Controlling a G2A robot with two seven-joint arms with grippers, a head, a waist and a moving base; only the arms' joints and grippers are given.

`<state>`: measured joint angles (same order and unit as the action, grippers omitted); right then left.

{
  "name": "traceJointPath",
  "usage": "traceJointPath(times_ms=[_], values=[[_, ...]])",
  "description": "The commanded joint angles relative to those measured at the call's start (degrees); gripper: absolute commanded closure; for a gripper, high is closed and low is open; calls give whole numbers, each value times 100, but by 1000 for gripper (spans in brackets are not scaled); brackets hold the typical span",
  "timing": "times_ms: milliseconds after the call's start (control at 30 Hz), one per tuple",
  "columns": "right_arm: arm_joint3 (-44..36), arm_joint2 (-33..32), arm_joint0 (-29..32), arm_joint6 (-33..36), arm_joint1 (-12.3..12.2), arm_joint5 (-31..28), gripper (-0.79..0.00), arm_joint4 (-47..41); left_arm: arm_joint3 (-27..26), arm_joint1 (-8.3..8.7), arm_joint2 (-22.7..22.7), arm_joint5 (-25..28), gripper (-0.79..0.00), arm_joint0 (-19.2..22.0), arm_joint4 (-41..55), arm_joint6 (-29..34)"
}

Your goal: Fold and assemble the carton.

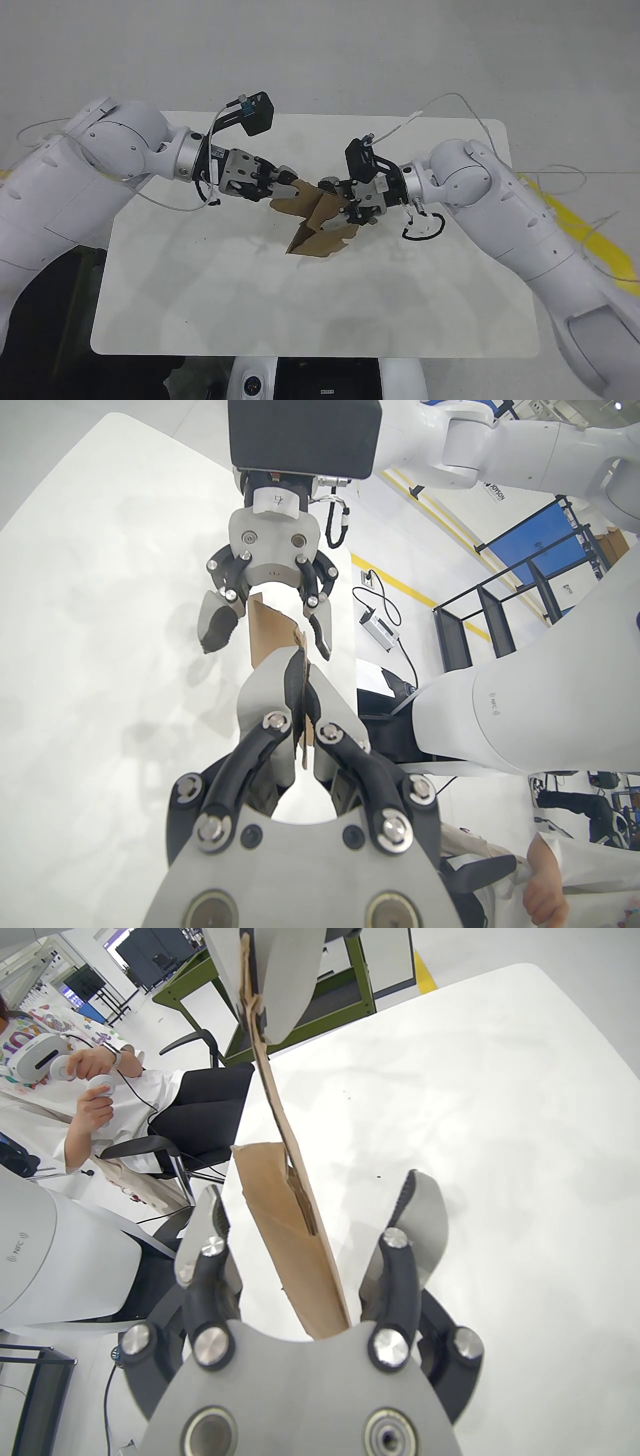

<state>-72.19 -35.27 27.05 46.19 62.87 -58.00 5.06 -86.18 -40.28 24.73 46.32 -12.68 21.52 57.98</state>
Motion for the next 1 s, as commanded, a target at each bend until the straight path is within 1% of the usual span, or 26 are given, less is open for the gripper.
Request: traceJointPath(times_ms=[0, 33, 67, 100, 333, 367, 400, 433, 600, 733, 967], values=[[14, 56, -33, 9, 9, 0, -120, -39, 8, 14, -69, 23, 0, 46, 19, -25], [19, 78, -49, 9, 13, 0, -95, -59, 7, 21, -102, 35, 0, 68, 22, -36], [23, 103, -62, 9, 16, 0, -25, -70, 10, 27, -135, 46, 0, 92, 19, -47], [29, 131, -74, 9, 19, 0, 0, -82, 13, 33, -165, 62, 0, 115, 19, -64], [104, 242, -128, 4, 29, 0, 0, -168, 83, 65, -348, 186, 0, 257, 45, -187], [109, 250, -133, 2, 30, 0, 0, -181, 95, 68, -369, 209, -34, 271, 60, -211], [113, 261, -137, 7, 30, 0, 0, -195, 106, 72, -389, 235, -363, 285, 74, -237], [116, 268, -141, 4, 31, 0, 0, -211, 115, 75, -408, 258, -785, 299, 79, -260], [142, 302, -149, -9, 36, 0, 0, -280, 163, 100, -442, 420, -785, 356, 284, -422], [223, 280, -122, -119, 42, 0, 0, -445, 309, 135, -392, 611, -785, 365, 453, -613], [370, 32, 13, -512, 31, 0, 0, -721, 750, 174, -185, 797, -785, 167, 597, -872]])
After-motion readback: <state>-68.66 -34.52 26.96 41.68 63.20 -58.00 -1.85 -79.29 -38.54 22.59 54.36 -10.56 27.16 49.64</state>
